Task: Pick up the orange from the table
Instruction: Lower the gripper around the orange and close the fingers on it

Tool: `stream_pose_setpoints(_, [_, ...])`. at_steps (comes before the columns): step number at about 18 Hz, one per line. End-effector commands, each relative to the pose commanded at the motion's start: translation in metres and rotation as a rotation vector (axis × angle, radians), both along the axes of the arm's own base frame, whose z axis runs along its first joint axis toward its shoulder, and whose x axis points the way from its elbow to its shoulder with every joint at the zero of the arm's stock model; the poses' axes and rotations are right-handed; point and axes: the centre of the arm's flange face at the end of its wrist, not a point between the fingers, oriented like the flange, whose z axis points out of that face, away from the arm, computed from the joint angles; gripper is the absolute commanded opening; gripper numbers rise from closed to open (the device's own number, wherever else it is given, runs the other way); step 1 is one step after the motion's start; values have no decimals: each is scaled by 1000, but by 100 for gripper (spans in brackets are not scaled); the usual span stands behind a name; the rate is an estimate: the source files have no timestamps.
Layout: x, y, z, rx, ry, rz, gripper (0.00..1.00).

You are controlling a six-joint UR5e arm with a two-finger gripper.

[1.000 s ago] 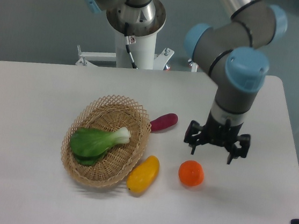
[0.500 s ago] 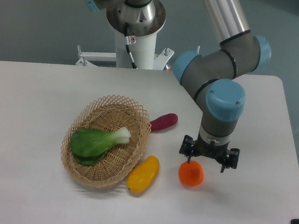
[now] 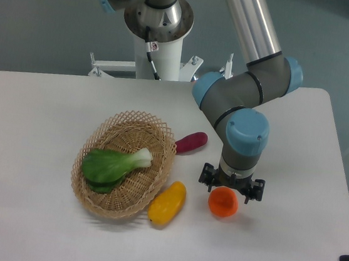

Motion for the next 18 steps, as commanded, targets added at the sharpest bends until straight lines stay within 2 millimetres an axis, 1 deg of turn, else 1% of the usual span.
stream_pose_setpoints(2, [-3, 2, -3, 1, 1, 0, 100])
stream_pose_setpoints(5, [1, 0, -13, -11, -13, 2, 100])
stream_pose_setpoints(6, [1, 0, -13, -10, -12, 2, 100])
stream_pose_setpoints(10, [-3, -2, -23, -48, 10, 0, 100])
stream_pose_setpoints(11, [-1, 1, -24, -48, 14, -3, 100])
stream_pose_setpoints(18, [-1, 3, -24, -37, 19, 19, 100])
